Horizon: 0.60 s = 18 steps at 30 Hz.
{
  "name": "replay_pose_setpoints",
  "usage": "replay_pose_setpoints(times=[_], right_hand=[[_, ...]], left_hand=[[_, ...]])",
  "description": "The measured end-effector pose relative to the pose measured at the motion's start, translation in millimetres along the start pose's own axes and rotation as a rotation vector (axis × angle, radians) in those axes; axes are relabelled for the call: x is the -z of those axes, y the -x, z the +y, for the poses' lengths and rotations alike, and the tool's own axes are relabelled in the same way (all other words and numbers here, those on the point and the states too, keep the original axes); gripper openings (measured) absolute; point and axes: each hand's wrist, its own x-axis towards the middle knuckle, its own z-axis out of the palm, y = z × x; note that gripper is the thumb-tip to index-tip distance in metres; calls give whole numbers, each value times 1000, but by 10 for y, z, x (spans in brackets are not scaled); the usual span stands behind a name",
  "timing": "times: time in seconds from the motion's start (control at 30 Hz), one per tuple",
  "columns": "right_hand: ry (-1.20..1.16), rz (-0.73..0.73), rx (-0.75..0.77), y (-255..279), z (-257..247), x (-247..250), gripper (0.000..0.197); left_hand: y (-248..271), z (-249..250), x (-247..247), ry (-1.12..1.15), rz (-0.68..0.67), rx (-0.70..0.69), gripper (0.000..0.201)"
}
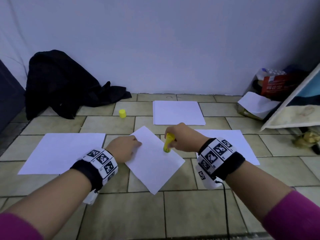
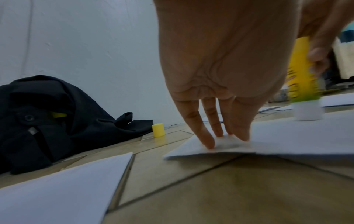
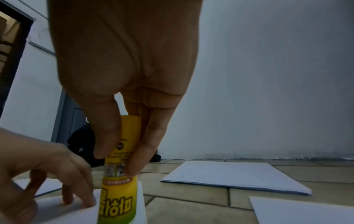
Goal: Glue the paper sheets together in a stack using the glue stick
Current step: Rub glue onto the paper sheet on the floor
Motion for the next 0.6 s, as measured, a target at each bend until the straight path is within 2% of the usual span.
replay_pose_setpoints(times=[0.27,0.43,0.5,0.6], right_hand=[[75,-76,-24,249,158,81,31],[146,-99,-36,240,277,230,28],[-48,-2,-72,214,370,333,22],[-807,226,-141,157,457,443,16]], left_hand=[[-42,-64,0,46,18,-22,60],[22,-142,-59,123,-3,-25,51],[32,-142,-65,133,33,-10,46],[54,-153,-90,133,47,-1,52]])
